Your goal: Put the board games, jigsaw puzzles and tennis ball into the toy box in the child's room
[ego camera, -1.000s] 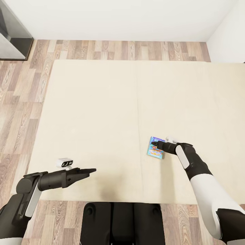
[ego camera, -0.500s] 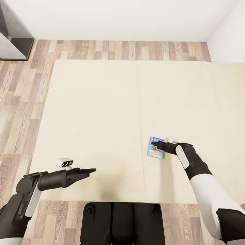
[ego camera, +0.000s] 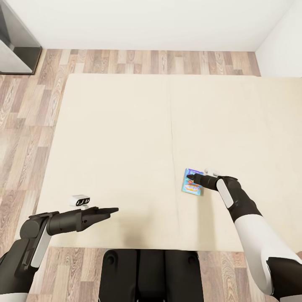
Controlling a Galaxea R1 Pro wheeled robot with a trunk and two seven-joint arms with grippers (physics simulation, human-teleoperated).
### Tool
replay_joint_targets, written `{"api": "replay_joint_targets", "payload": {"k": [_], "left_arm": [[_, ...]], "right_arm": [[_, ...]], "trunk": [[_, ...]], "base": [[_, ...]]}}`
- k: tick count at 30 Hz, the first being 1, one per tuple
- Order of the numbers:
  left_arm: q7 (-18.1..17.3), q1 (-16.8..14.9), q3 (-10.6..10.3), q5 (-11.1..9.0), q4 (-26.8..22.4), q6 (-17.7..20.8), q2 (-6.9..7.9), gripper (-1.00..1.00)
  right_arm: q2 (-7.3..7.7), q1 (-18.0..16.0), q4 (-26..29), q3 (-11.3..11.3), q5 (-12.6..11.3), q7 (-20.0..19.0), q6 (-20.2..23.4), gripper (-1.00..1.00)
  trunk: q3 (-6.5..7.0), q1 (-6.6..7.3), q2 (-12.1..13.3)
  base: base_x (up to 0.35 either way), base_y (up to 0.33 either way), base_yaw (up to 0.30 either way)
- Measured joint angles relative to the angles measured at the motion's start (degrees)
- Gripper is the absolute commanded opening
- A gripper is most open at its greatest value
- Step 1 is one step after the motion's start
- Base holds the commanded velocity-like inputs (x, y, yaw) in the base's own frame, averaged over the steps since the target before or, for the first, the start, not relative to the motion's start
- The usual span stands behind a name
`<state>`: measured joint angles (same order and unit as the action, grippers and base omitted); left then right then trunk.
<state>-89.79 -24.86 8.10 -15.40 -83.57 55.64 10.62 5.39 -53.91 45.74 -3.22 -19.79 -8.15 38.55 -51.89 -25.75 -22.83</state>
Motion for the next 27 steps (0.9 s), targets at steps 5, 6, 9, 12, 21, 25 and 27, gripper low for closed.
{"api": "replay_joint_targets", "payload": {"k": [5, 6, 9, 12, 21, 25, 27], "left_arm": [[0.0, 0.0, 0.0, 0.0, 0.0, 0.0, 0.00, 1.00], [0.0, 0.0, 0.0, 0.0, 0.0, 0.0, 0.00, 1.00], [0.0, 0.0, 0.0, 0.0, 0.0, 0.0, 0.00, 1.00], [0.0, 0.0, 0.0, 0.0, 0.0, 0.0, 0.00, 1.00], [0.0, 0.0, 0.0, 0.0, 0.0, 0.0, 0.04, 1.00], [0.0, 0.0, 0.1, 0.0, 0.0, 0.0, 0.07, 1.00], [0.0, 0.0, 0.1, 0.0, 0.0, 0.0, 0.08, 1.00]], "right_arm": [[-0.01, 0.0, 0.1, 0.0, 0.0, 0.0, 0.0, 1.00], [-0.01, 0.0, 0.1, 0.0, 0.0, 0.0, 0.1, 1.00], [-0.01, 0.0, 0.1, 0.0, 0.0, 0.0, -0.1, 1.00], [-0.01, 0.0, 0.2, 0.0, 0.0, 0.0, -0.2, 1.00], [0.05, 0.2, 0.4, 0.1, 0.0, -0.1, -0.4, 1.00], [0.07, 0.2, 0.4, 0.0, -0.1, -0.1, -0.4, 1.00], [0.08, 0.2, 0.4, 0.0, -0.1, -0.1, -0.4, 1.00]], "trunk": [[0.00, 0.00, 0.0], [0.00, 0.00, 0.0], [0.00, 0.00, 0.0], [0.00, 0.00, 0.0], [0.00, 0.00, 0.0], [0.00, 0.00, 0.0], [0.00, 0.00, 0.0]], "base": [[0.000, 0.111, 0.000], [0.000, 0.038, 0.000], [0.000, 0.019, 0.000], [0.000, 0.005, 0.000], [0.000, 0.000, 0.000], [0.000, 0.000, 0.000], [0.000, 0.000, 0.000]]}}
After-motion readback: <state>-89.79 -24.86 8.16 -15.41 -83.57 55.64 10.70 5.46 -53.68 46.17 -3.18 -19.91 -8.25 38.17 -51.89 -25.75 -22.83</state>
